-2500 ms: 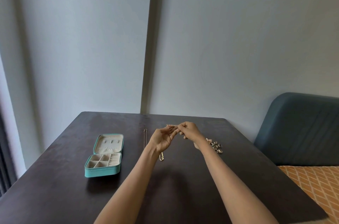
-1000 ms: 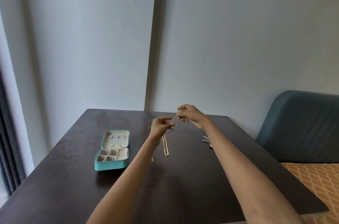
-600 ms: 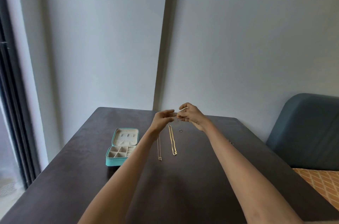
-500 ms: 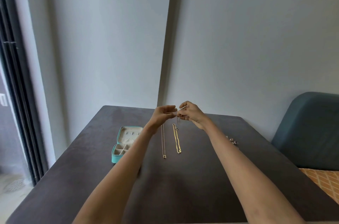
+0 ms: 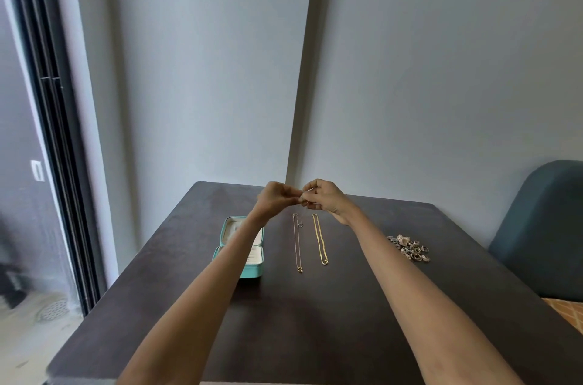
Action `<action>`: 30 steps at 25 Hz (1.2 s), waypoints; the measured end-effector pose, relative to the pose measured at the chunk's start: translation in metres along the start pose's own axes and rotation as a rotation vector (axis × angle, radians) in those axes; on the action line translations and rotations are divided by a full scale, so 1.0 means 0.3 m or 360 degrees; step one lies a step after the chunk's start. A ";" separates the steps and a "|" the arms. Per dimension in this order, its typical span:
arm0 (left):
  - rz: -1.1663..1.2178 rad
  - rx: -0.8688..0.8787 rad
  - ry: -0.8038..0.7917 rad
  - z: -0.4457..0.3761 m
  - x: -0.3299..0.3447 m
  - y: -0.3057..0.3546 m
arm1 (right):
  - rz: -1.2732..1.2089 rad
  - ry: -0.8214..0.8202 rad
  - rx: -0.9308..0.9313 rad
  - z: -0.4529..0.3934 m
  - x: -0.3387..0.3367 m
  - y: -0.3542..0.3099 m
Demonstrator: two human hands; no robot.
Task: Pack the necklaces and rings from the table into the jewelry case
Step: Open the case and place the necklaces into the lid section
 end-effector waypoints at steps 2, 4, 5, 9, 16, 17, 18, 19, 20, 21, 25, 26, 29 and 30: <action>-0.0067 -0.0035 0.0087 0.004 -0.015 -0.010 | 0.0097 0.0068 -0.0033 -0.005 -0.010 -0.001; -0.0078 -0.0088 0.0124 0.017 -0.027 -0.015 | 0.0305 0.0152 -0.0071 -0.010 -0.018 -0.012; -0.0068 -0.0109 0.0138 0.023 -0.035 -0.022 | 0.0460 0.0166 -0.0088 -0.014 -0.014 -0.018; -0.0069 -0.0145 0.0193 0.033 -0.088 -0.062 | 0.0773 0.0160 -0.0188 -0.029 0.050 -0.035; 0.0286 -0.0166 0.0082 0.104 -0.213 -0.127 | 0.0621 0.0151 -0.0162 -0.081 0.197 0.003; 0.0235 -0.0251 0.0173 0.109 -0.243 -0.174 | 0.0587 0.0143 -0.0164 -0.090 0.215 0.015; 0.0112 -0.0358 0.0288 0.111 -0.276 -0.234 | 0.0555 0.0131 -0.0158 -0.098 0.230 0.029; -0.0046 -0.0478 0.0394 0.115 -0.305 -0.300 | 0.0527 0.0109 -0.0151 -0.107 0.244 0.042; -0.0215 -0.0606 0.0458 0.122 -0.324 -0.361 | 0.0511 0.0093 -0.0148 -0.116 0.256 0.056; -0.0367 -0.0718 0.0467 0.125 -0.331 -0.416 | 0.0503 0.0085 -0.0150 -0.126 0.265 0.069; -0.0692 -0.0983 0.0210 0.130 -0.288 -0.526 | 0.0487 0.0085 -0.0148 -0.154 0.291 0.103; -0.0689 -0.1013 0.0198 0.133 -0.285 -0.536 | 0.0468 0.0071 -0.0151 -0.158 0.298 0.107; -0.0666 -0.1026 0.0247 0.132 -0.295 -0.550 | 0.0436 0.0029 -0.0159 -0.156 0.315 0.112; -0.0624 -0.1027 0.0261 0.132 -0.297 -0.552 | 0.0431 0.0023 -0.0154 -0.151 0.318 0.113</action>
Point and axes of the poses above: each hand's wrist, its own z-axis away from the middle knuckle, its own x-axis out of the palm, y = z × x, the point moved 8 cm from there along -z, towards the middle knuckle, and after that the axes turned 8 degrees about -z, right-handed, at the moved point
